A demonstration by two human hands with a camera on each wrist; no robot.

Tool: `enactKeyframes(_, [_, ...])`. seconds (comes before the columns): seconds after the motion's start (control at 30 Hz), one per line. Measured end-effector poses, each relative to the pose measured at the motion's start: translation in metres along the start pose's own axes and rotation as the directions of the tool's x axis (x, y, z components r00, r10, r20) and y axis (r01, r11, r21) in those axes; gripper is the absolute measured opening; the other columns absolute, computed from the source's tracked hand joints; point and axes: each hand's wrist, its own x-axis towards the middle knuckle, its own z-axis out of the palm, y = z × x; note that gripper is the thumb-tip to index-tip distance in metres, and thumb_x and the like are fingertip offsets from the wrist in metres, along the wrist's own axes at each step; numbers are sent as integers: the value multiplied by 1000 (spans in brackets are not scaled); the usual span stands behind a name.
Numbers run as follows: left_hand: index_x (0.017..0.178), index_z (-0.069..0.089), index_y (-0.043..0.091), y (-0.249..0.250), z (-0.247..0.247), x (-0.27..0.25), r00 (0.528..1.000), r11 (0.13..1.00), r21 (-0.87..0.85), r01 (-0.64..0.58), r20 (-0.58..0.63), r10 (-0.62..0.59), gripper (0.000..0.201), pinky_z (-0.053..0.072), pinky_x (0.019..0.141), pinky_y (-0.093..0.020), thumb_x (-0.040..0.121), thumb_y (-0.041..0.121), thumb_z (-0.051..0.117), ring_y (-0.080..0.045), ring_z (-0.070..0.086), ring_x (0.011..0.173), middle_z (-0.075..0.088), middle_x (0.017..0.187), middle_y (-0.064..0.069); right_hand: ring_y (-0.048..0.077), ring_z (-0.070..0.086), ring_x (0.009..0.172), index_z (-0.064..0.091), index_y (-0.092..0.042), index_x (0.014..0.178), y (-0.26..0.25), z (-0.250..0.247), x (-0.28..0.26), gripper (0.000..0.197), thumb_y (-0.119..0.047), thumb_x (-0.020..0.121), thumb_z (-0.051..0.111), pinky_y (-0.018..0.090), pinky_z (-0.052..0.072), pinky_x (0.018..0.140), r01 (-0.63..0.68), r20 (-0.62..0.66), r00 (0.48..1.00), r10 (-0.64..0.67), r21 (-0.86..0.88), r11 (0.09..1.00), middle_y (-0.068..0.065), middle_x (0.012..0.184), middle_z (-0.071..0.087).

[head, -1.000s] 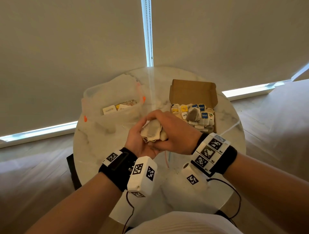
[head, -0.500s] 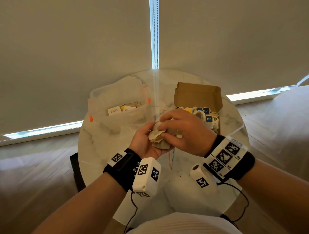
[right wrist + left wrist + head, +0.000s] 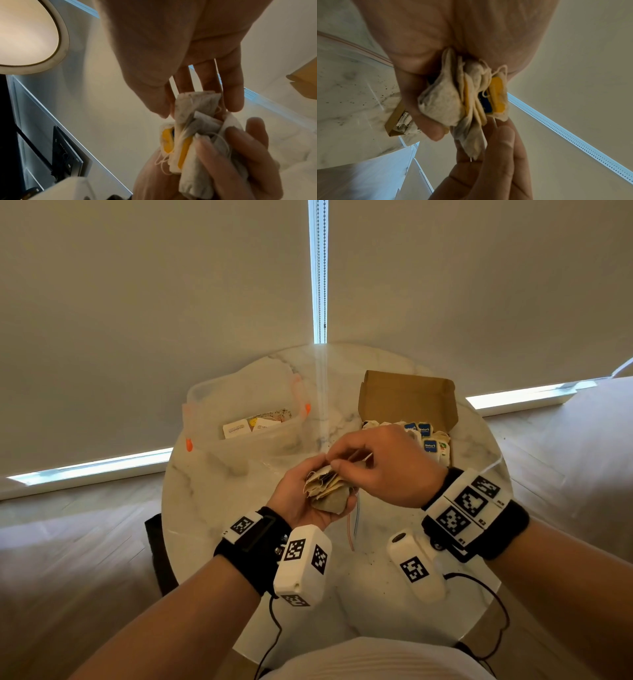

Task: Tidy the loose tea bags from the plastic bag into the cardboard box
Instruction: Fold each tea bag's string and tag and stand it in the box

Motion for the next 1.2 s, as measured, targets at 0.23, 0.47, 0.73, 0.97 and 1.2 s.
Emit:
enactKeyframes(0.23, [104, 64, 10, 0, -2, 5, 1000, 995, 102, 11, 4, -12, 31, 58, 63, -31, 92, 37, 54, -18, 64, 67, 66, 83, -8, 3, 61, 81, 75, -29, 105, -5, -1, 4, 19, -31, 86, 72, 24, 50, 74, 92, 152, 986, -71, -135, 987, -12, 94, 72])
enactKeyframes(0.47, [100, 67, 5, -3, 1, 1, 1000, 997, 78, -19, 21, 17, 38, 56, 58, -30, 93, 39, 51, -24, 61, 79, 64, 92, -15, 5, 66, 74, 75, -16, 94, 2, -7, 12, 9, -19, 90, 67, 18, 55, 67, -72, -22, 997, 74, 68, 995, -7, 84, 72])
enactKeyframes(0.73, [104, 68, 7, 3, 0, -2, 998, 995, 86, -49, 46, 45, 38, 57, 56, -33, 84, 37, 55, -28, 65, 76, 66, 99, -17, 3, 68, 73, 75, -17, 103, 15, -29, 3, 14, -17, 91, 67, 19, 54, 66, -63, -266, 956, 122, 220, 974, -10, 84, 73])
enactKeyframes(0.97, [109, 67, 5, 5, -4, -5, 993, 976, 186, -109, 62, 99, 36, 57, 58, -35, 79, 23, 54, -26, 68, 79, 66, 107, -16, 12, 66, 78, 70, -16, 85, 13, -57, -14, 8, -10, 88, 65, 35, 56, 70, -56, -36, 997, 62, 152, 987, -5, 83, 70])
enactKeyframes(1.2, [110, 64, 7, 11, -1, -4, 995, 982, 162, -92, 40, 87, 32, 57, 56, -33, 82, 16, 51, -25, 67, 74, 67, 98, -15, 5, 62, 102, 75, -25, 86, 12, -44, -29, 9, -16, 84, 72, 30, 55, 79, 91, 141, 985, -97, 53, 994, -15, 114, 66])
